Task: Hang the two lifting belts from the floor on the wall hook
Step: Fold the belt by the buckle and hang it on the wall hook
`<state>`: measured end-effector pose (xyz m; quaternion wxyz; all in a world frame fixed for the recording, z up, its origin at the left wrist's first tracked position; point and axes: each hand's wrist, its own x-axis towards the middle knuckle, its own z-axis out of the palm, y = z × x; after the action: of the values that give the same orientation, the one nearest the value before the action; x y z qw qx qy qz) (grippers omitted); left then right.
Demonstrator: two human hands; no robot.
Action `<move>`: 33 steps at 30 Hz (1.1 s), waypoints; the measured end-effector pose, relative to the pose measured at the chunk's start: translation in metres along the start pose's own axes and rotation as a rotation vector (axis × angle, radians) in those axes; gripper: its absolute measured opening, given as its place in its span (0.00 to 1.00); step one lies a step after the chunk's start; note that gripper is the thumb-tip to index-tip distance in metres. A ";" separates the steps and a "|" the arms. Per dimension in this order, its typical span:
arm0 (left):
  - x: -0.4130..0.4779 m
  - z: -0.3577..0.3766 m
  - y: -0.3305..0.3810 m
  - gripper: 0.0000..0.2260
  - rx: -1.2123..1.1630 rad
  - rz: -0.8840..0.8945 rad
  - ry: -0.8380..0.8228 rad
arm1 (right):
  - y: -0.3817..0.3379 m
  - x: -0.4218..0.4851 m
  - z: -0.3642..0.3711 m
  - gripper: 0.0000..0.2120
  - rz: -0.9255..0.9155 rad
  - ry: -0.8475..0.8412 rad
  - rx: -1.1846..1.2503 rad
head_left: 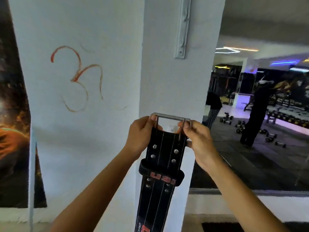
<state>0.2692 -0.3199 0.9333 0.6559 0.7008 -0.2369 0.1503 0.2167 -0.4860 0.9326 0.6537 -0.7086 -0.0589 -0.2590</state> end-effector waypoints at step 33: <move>0.215 0.001 0.139 0.13 0.200 0.436 0.342 | -0.150 0.214 -0.006 0.15 -0.501 0.369 -0.233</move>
<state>0.3768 -0.3538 1.1635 0.5663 0.6591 -0.2519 0.4259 0.3356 -0.5255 1.1620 0.4836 -0.6833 -0.0820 -0.5408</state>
